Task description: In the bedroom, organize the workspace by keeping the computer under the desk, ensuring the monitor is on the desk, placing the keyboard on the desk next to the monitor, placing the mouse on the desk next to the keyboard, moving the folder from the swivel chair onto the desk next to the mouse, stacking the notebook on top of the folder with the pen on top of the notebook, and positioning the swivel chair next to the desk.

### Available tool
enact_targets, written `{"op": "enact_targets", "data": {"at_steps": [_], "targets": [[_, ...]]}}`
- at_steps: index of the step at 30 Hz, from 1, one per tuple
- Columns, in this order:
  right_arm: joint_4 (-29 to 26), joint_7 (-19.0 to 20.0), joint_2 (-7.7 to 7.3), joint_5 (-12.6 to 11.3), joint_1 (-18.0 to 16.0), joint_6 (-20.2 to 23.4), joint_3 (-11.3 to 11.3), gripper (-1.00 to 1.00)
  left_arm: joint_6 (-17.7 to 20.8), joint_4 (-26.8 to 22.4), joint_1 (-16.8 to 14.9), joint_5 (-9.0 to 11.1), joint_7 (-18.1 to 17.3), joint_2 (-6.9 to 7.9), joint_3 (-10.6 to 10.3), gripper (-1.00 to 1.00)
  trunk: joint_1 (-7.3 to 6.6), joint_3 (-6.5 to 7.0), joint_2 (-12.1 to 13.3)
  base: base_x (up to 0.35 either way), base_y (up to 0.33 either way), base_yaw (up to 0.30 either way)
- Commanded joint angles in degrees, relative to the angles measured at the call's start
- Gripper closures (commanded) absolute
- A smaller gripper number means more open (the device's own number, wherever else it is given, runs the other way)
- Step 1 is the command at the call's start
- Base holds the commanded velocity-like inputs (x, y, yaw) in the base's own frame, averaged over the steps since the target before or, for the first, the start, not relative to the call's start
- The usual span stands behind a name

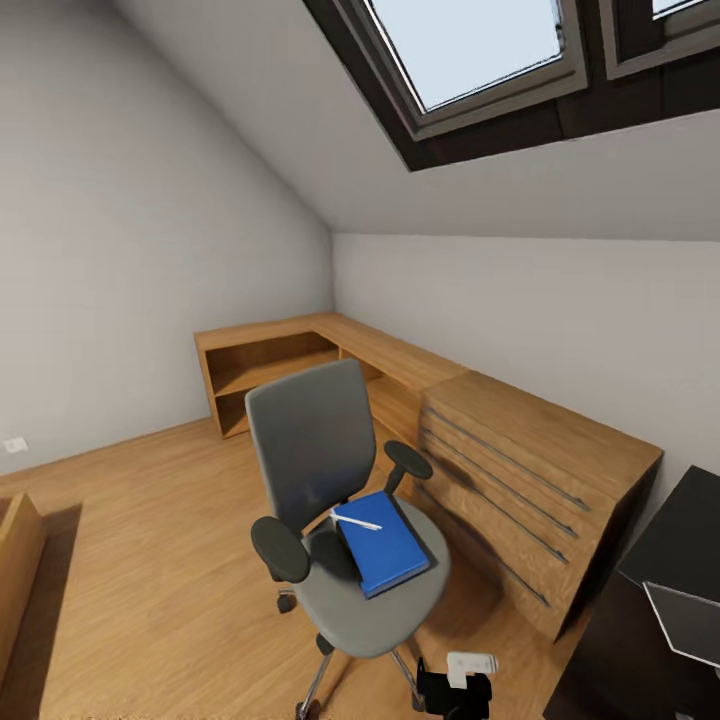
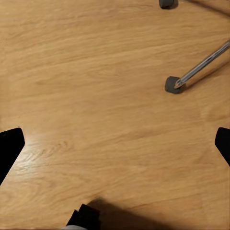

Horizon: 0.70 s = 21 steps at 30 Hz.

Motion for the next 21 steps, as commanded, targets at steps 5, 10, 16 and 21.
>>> {"op": "enact_targets", "data": {"at_steps": [5,10,16,21], "targets": [[0.09,-0.08,0.02,-0.5,0.16,-0.26,0.5,-1.0,-0.16,-0.03,-0.03,0.44,0.26,0.02,-0.16,-1.0,0.0,-0.4,-0.04,0.0,-0.111,0.192],[0.08,-0.05,0.02,-0.49,0.18,-0.2,0.5,-1.0,-0.18,-0.06,-0.03,0.38,0.26,-0.01,-0.19,-1.0,0.0,-0.71,-0.04,0.0,-0.017,0.167],[0.06,0.0,-0.11,-0.48,0.19,-0.12,0.51,-1.0,-0.19,-0.11,-0.03,0.43,0.3,-0.07,-0.24,-1.0,0.0,-0.82,-0.04,0.0,-0.003,0.039],[0.06,0.0,-0.42,-0.59,0.19,-0.16,0.57,-1.0,-0.16,-0.11,-0.03,0.41,0.29,-0.07,-0.24,-1.0,0.0,-0.82,-0.04,0.0,0.0,0.002]]}}
